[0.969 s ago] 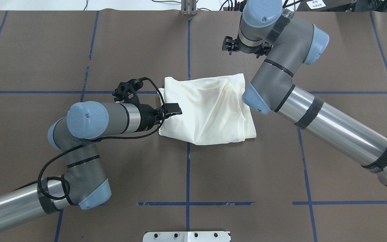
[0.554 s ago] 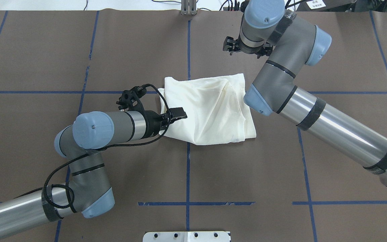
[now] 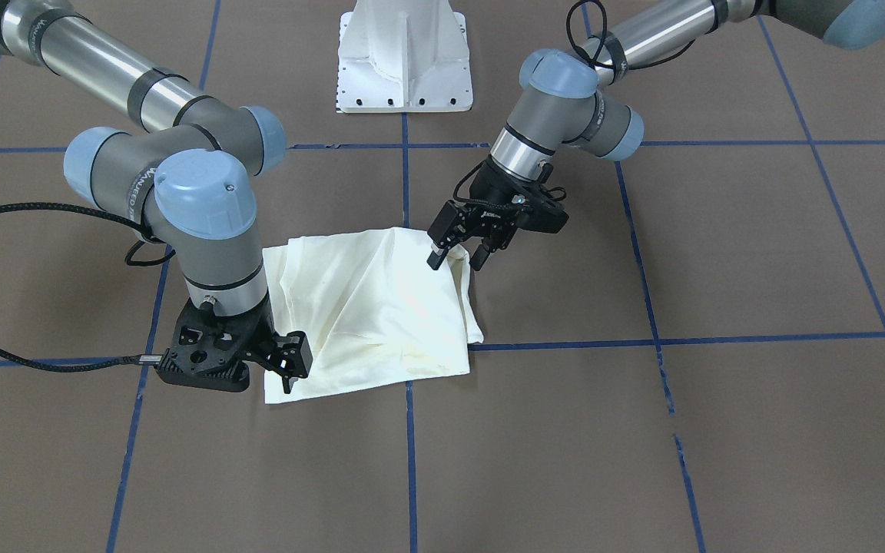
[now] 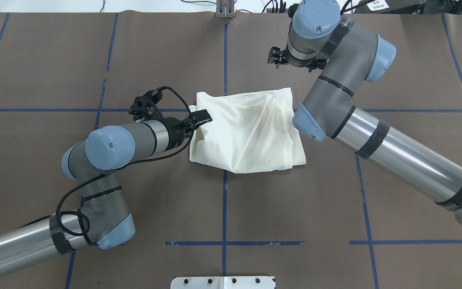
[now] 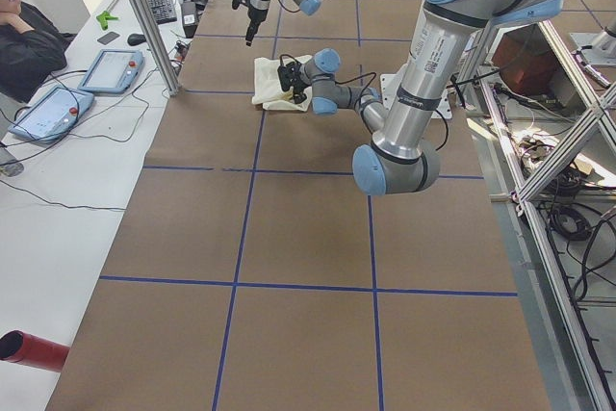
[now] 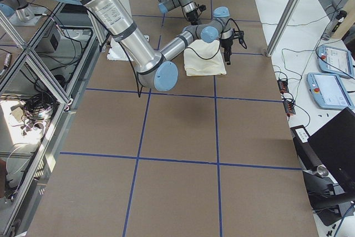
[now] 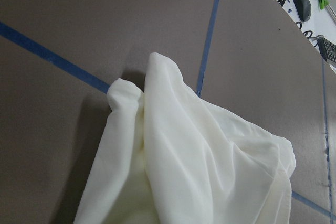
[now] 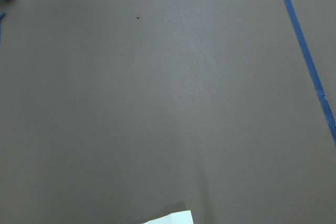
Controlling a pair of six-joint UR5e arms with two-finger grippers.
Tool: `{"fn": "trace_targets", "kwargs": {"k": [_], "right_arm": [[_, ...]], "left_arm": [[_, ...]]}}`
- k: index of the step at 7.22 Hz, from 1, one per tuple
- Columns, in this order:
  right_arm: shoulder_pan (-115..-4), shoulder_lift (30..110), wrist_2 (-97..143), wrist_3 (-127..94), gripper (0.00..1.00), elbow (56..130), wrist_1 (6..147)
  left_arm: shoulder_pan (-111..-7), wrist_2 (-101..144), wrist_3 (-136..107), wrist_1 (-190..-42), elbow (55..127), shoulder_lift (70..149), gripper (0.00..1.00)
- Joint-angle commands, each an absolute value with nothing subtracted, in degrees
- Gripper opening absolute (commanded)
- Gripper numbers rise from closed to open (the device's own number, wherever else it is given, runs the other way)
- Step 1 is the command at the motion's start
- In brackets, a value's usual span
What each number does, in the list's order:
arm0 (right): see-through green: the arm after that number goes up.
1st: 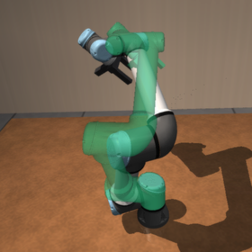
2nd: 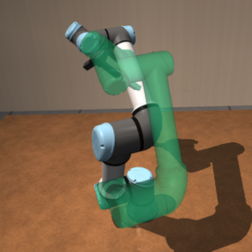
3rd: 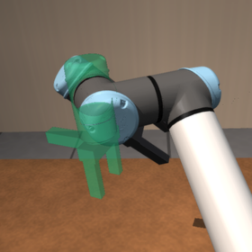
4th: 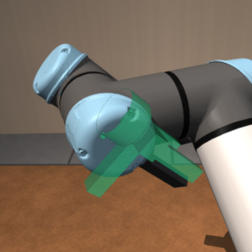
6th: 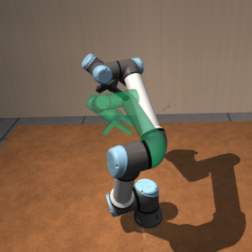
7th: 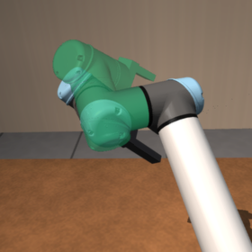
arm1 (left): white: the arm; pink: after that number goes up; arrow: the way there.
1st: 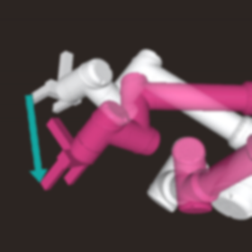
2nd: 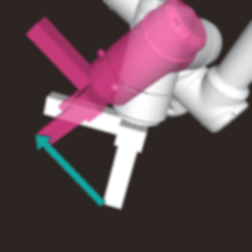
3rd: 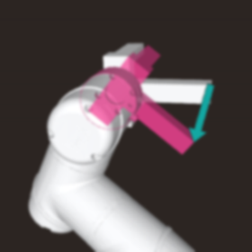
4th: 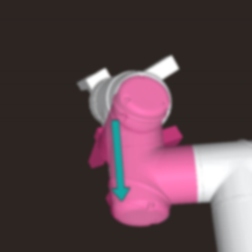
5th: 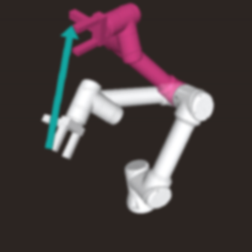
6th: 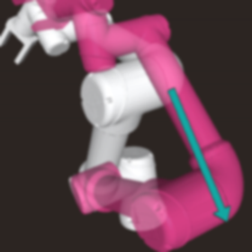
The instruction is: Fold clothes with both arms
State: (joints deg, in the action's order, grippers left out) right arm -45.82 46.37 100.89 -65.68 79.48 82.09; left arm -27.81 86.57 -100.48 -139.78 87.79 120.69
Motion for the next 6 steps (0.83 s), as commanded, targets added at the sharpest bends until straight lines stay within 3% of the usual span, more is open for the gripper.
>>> {"fn": "trace_targets", "kwargs": {"k": [1, 5, 6], "right_arm": [[-45.8, 46.5, 100.6, -65.7, 1.0, 79.5, 82.1], [-45.7, 46.8, 100.6, -65.7, 1.0, 79.6, 82.1], [-45.7, 46.9, 100.6, -65.7, 1.0, 79.8, 82.1]], "left_arm": [[-27.8, 87.5, -99.9, -140.2, 86.4, 122.4, 0.97], [-25.0, 90.4, -94.9, -140.4, 86.5, 122.3, 0.96], [-24.0, 90.4, -93.2, -140.4, 86.8, 122.1, 0.92]]}}
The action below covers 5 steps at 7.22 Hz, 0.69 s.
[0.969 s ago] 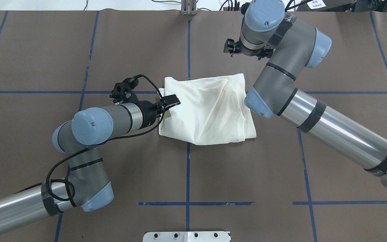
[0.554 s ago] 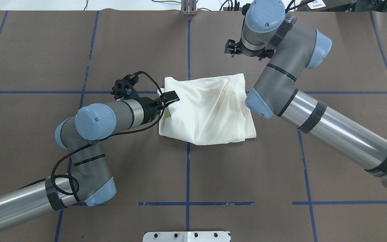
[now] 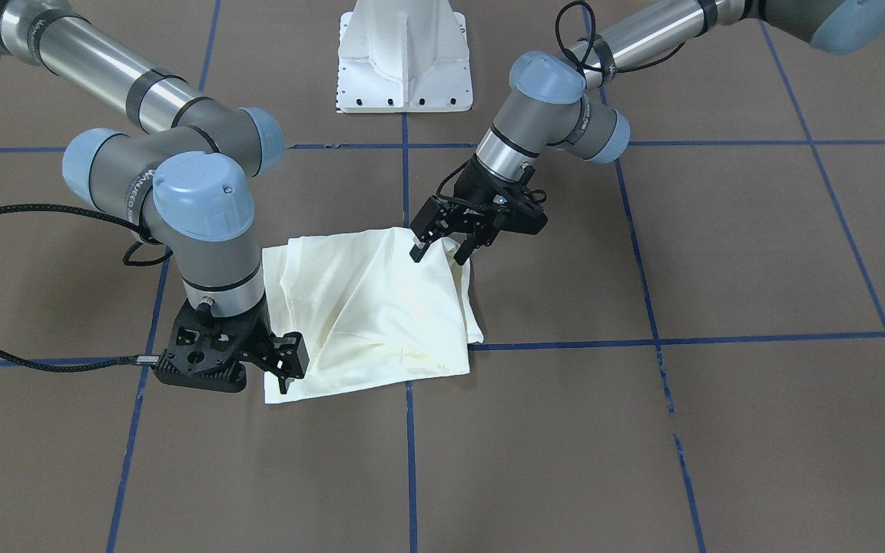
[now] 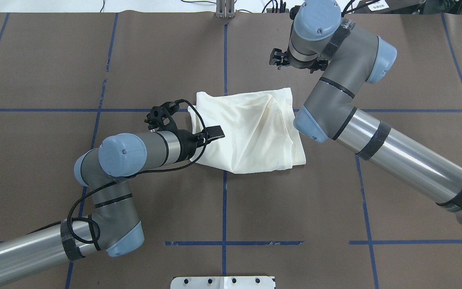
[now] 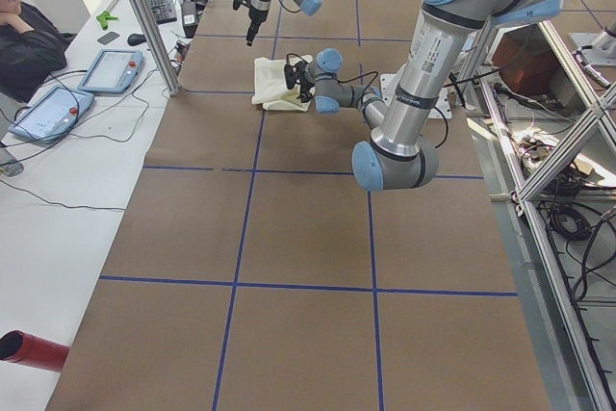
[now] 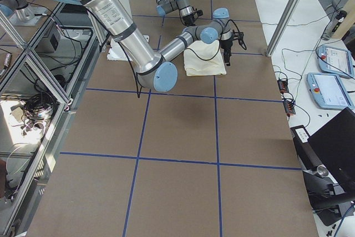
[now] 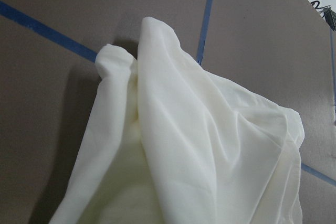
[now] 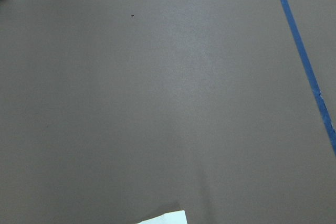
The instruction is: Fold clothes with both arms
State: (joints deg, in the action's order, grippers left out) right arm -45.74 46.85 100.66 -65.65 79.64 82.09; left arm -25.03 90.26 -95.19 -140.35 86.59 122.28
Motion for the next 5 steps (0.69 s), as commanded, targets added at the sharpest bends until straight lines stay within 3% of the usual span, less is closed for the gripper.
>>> {"fn": "trace_targets", "kwargs": {"k": [1, 4, 5], "right_arm": [[-45.7, 46.9, 100.1, -65.7, 1.0, 79.8, 82.1], [-45.5, 47.0, 99.2, -66.1, 1.0, 79.8, 82.1], [-45.4, 47.0, 99.2, -66.3, 1.0, 79.8, 82.1]], "left_arm": [[-23.6, 90.6, -93.1, -141.0, 87.4, 121.6, 0.8], [-23.5, 94.7, -90.4, -141.9, 90.7, 117.8, 0.5], [-23.2, 94.7, -90.4, -141.9, 90.6, 117.8, 0.23]]}}
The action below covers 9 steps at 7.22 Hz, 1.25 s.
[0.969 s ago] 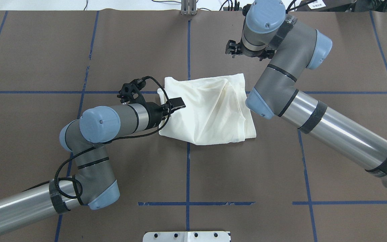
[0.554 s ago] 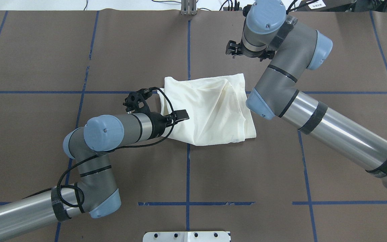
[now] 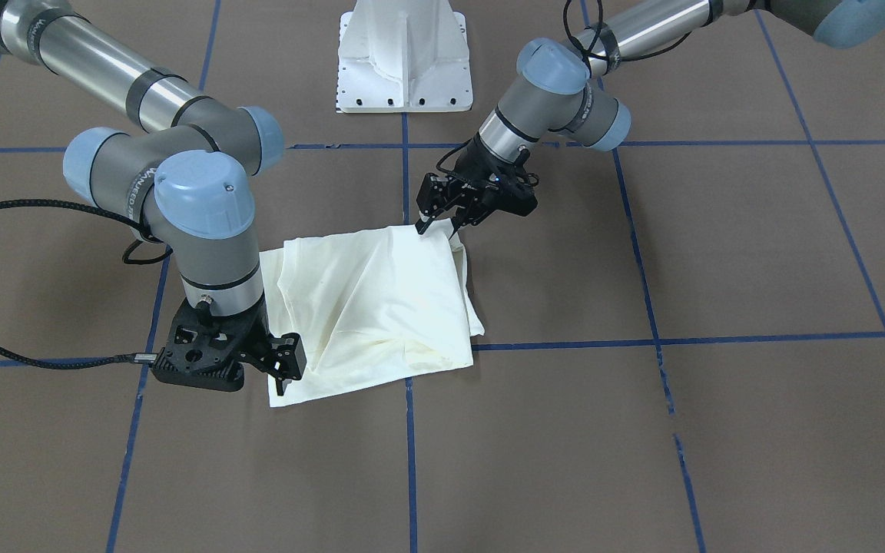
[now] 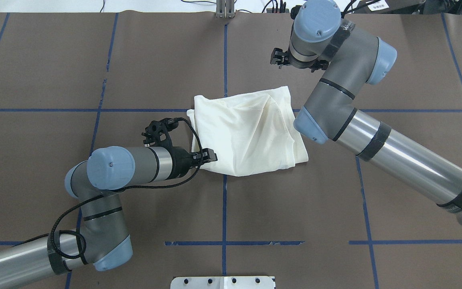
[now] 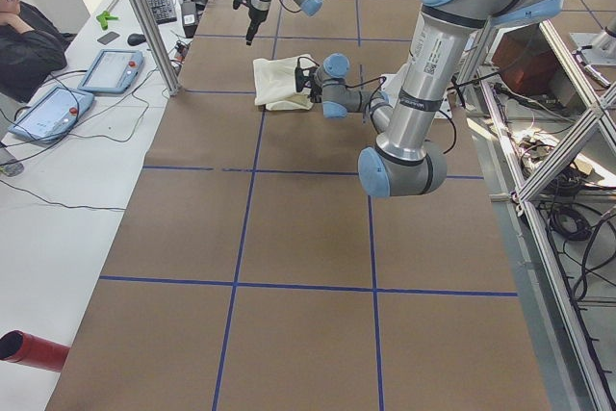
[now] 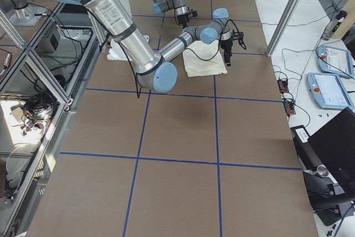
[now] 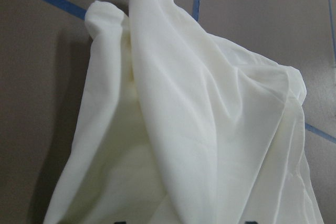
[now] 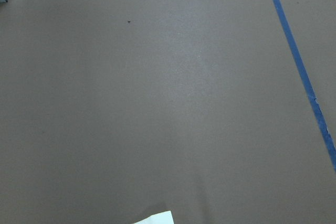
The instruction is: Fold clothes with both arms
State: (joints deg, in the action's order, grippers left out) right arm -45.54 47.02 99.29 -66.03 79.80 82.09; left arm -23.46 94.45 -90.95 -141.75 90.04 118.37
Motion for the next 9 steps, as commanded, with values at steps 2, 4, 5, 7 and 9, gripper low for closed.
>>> {"fn": "trace_targets", "kwargs": {"k": [2, 4, 5, 7, 9], "right_arm": [[-45.2, 47.0, 98.5, -66.4, 1.0, 79.8, 82.1], [-45.1, 47.0, 98.5, -66.4, 1.0, 79.7, 82.1], [-45.1, 47.0, 98.5, -66.4, 1.0, 79.7, 82.1], [-45.1, 47.1, 98.5, -66.0, 1.0, 79.6, 82.0], [-45.1, 47.0, 98.5, -65.7, 1.0, 79.5, 82.0]], "left_arm": [[-22.4, 94.5, -90.4, -141.9, 90.5, 117.6, 0.0], [-22.2, 94.5, -90.4, -142.0, 90.0, 116.9, 0.0], [-22.1, 94.5, -90.4, -143.6, 89.8, 116.0, 0.0], [-22.1, 94.7, -90.6, -147.3, 89.7, 113.8, 0.0], [-21.8, 94.7, -90.7, -147.3, 89.2, 113.8, 0.0]]}}
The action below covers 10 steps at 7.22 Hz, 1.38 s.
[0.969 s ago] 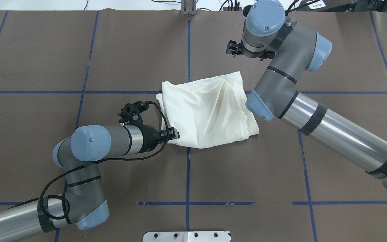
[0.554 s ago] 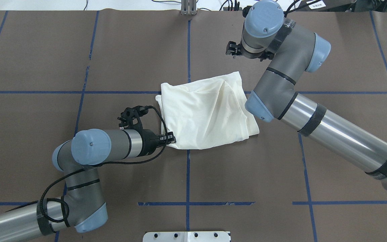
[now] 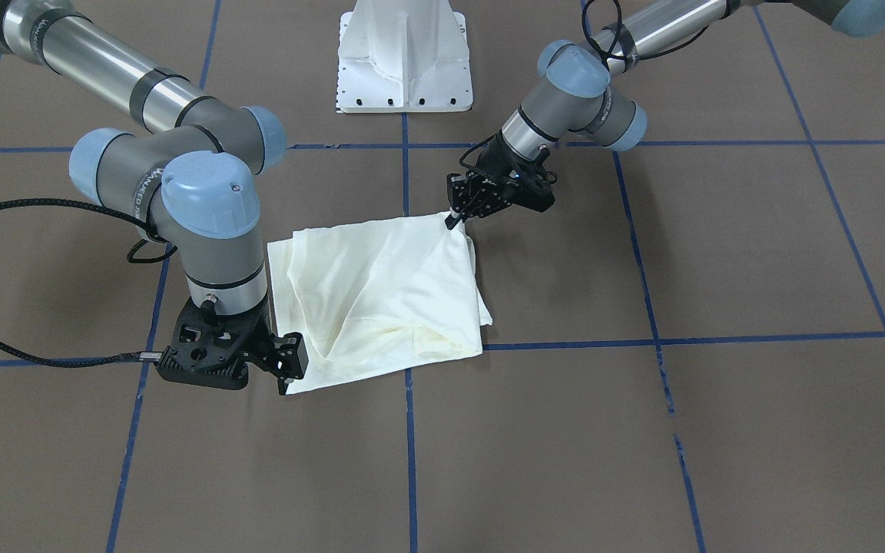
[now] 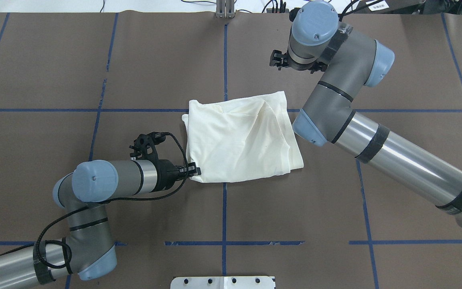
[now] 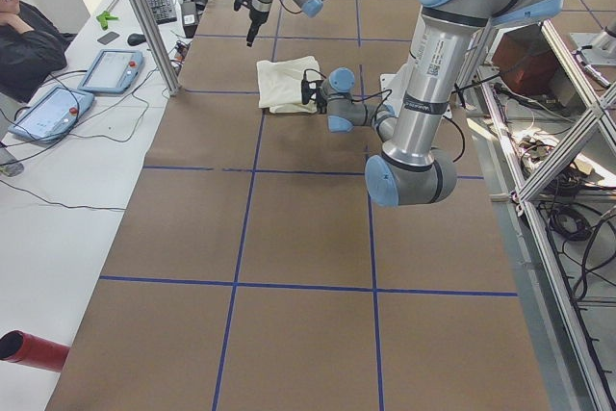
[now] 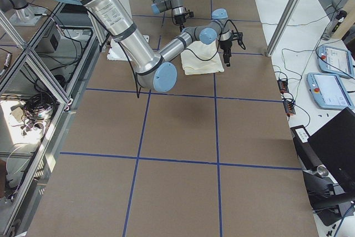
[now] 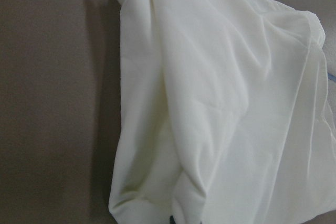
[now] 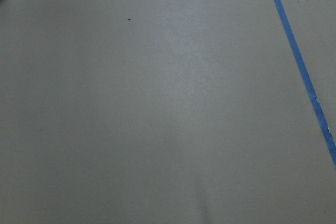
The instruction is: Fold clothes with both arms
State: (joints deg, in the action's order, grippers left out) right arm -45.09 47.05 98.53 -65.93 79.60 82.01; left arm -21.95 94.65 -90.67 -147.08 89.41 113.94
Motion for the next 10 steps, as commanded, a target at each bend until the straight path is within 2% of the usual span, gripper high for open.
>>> {"fn": "trace_targets", "kwargs": {"k": [1, 2, 3, 4, 5, 7, 8, 10], "right_arm": [[-45.1, 47.1, 98.5, -65.7, 1.0, 79.5, 82.0], [-45.0, 47.1, 98.5, -65.7, 1.0, 79.5, 82.0], [-45.0, 47.1, 98.5, -65.7, 1.0, 79.5, 81.9], [-44.9, 47.5, 98.5, -65.7, 1.0, 79.5, 80.3], [-44.9, 47.9, 98.5, -65.7, 1.0, 79.5, 79.0], [-44.8, 48.2, 98.5, -65.7, 1.0, 79.5, 78.8], [-44.8, 48.2, 98.5, -65.7, 1.0, 79.5, 78.8], [-44.8, 48.3, 98.5, -65.6, 1.0, 79.4, 78.7]], "left_arm": [[-21.8, 94.7, -90.6, -147.3, 89.0, 113.7, 0.0], [-21.8, 94.7, -90.5, -147.3, 88.9, 113.8, 0.02], [-21.9, 94.9, -90.3, -147.4, 89.2, 113.7, 0.48], [-22.1, 96.5, -90.2, -146.9, 90.4, 113.6, 0.85], [-23.9, 98.6, -89.1, -146.1, 92.9, 113.4, 1.0], [-25.1, 101.1, -88.7, -140.2, 100.9, 112.1, 1.0], [-24.9, 100.8, -90.9, -139.3, 101.8, 112.5, 1.0], [-24.4, 99.9, -92.8, -139.2, 97.1, 115.7, 1.0]]}}
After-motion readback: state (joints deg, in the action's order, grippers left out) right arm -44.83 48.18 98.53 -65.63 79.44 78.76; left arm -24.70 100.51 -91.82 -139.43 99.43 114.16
